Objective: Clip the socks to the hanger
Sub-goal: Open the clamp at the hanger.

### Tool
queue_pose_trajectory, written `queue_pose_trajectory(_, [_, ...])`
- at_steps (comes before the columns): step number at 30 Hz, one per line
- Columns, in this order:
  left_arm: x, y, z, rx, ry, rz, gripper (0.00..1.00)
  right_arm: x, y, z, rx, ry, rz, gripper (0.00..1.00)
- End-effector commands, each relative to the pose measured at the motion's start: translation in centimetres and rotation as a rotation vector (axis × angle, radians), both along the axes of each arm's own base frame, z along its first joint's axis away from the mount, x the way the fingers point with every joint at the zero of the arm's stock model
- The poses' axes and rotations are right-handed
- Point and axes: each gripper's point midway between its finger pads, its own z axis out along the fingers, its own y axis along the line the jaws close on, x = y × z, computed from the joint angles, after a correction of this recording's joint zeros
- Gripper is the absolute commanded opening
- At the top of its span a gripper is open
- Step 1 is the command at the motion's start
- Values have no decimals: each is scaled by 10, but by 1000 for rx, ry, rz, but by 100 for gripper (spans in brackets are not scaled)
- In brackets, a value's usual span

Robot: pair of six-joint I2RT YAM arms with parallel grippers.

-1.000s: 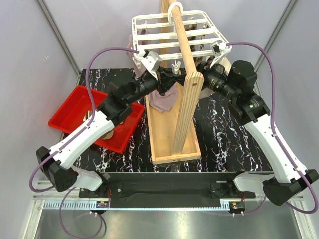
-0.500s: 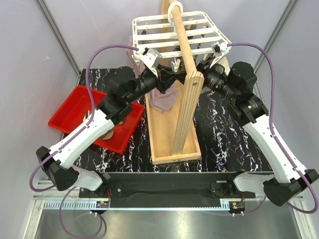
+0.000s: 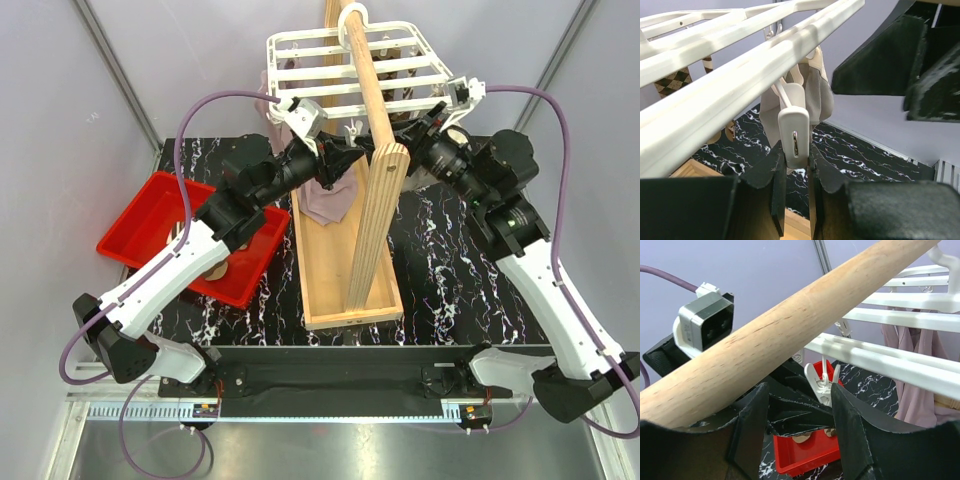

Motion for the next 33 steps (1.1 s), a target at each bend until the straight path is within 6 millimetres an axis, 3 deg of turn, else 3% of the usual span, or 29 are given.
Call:
queue_pose_trajectory(1, [0, -10, -30, 66, 84, -23, 0, 4, 8, 12, 17, -31, 18, 59])
queue_pose_trajectory(9, [-2, -15, -32, 75, 101, -27, 0, 10, 24, 7, 22, -36, 17, 58])
queue_pose_trajectory(18, [-5, -19, -36, 83, 106, -36, 0, 30, 20, 3, 29, -6, -86, 47])
queue_pose_trajectory(24, [-4, -18, -39, 97, 102, -23, 0, 39, 25, -4, 21, 23, -91, 47])
queue_pose_trajectory(27, [-3, -17, -41, 104, 105, -13, 0, 42, 26, -6, 14, 29, -100, 37])
queue_pose_trajectory(28, [-3, -16, -43, 106, 110, -10, 2, 44, 25, -7, 13, 33, -107, 33])
queue_pose_trajectory(29, [-2, -14, -44, 106, 112, 2, 10, 45, 25, -7, 13, 34, -112, 23])
queue_pose_trajectory(30, [-2, -13, -45, 103, 113, 8, 20, 45, 24, -8, 11, 38, -117, 16])
queue_pose_trajectory(31, [-2, -11, -43, 92, 109, 17, 35, 47, 23, -9, 9, 40, -128, 7])
queue_pose_trajectory(32, [-2, -7, -44, 88, 109, 30, 43, 47, 22, -10, 9, 41, -134, 0])
queue_pose_trajectory(33, [-4, 0, -48, 86, 111, 49, 49, 48, 21, -10, 10, 44, -140, 0])
